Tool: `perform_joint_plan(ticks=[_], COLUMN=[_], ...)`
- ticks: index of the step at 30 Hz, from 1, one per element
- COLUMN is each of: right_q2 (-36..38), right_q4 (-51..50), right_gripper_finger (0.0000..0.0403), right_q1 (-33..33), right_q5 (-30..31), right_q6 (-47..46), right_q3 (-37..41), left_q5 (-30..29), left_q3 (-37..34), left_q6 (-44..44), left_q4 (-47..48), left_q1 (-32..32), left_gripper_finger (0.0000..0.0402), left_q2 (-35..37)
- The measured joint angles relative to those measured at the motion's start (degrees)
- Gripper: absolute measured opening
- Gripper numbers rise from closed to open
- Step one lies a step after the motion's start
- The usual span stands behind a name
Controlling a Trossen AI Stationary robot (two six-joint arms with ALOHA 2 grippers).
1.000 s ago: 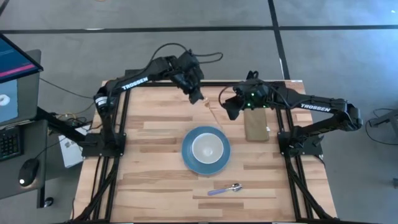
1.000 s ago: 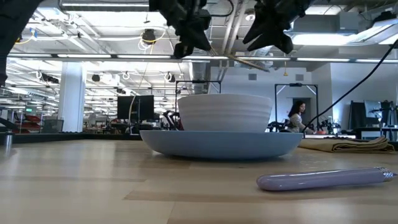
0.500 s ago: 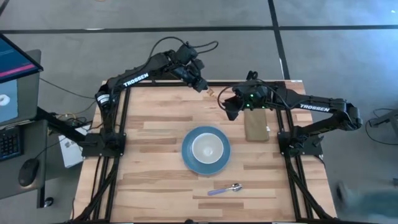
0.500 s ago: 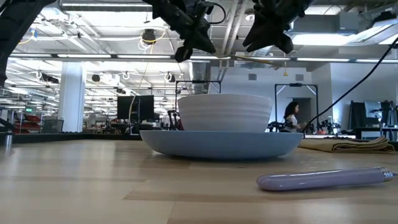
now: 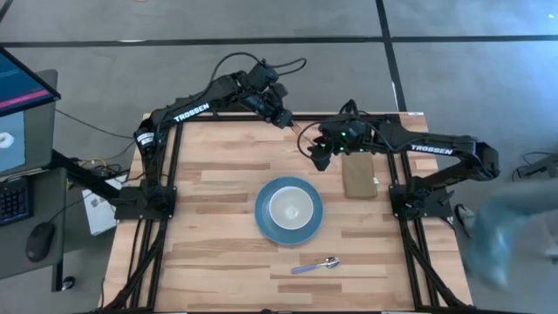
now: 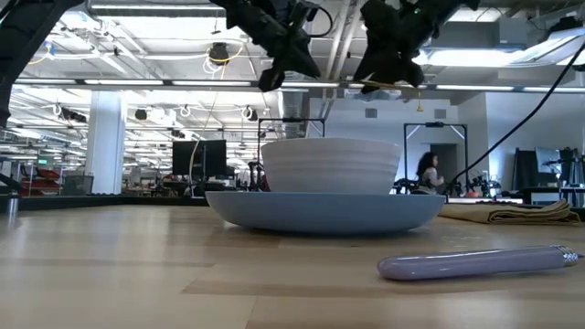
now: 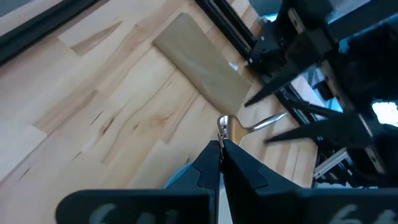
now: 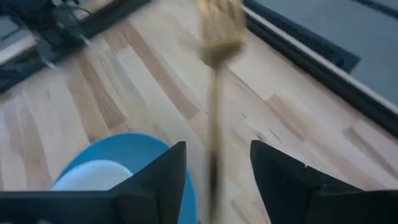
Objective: Set table place
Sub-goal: Place the gold fork inside the white bowl
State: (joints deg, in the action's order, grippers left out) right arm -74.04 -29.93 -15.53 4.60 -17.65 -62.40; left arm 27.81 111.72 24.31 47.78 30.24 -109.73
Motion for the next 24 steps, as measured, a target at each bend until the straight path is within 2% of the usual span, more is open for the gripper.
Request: perform_joint_plan(ticks=[8,24], right_q2=[-3.5,-3.7], right_q4=[1.3,2.9], right_gripper_finger=[0.0223,0.0158], right_q1=[0.0,0.0], right_q5=[0.0,-0.2], right_q6=[1.3,1.6], right_q3=[-0.1,-0.1], left_q5=[1.7,-1.5], left_q3=[0.0,0.0], left_q6=[1.8,-2.7], left_q4=[-2.5,1.7], left_q1=[0.0,0.0], left_gripper_finger=[0.0,0.0], left_q2=[0.0,0.0])
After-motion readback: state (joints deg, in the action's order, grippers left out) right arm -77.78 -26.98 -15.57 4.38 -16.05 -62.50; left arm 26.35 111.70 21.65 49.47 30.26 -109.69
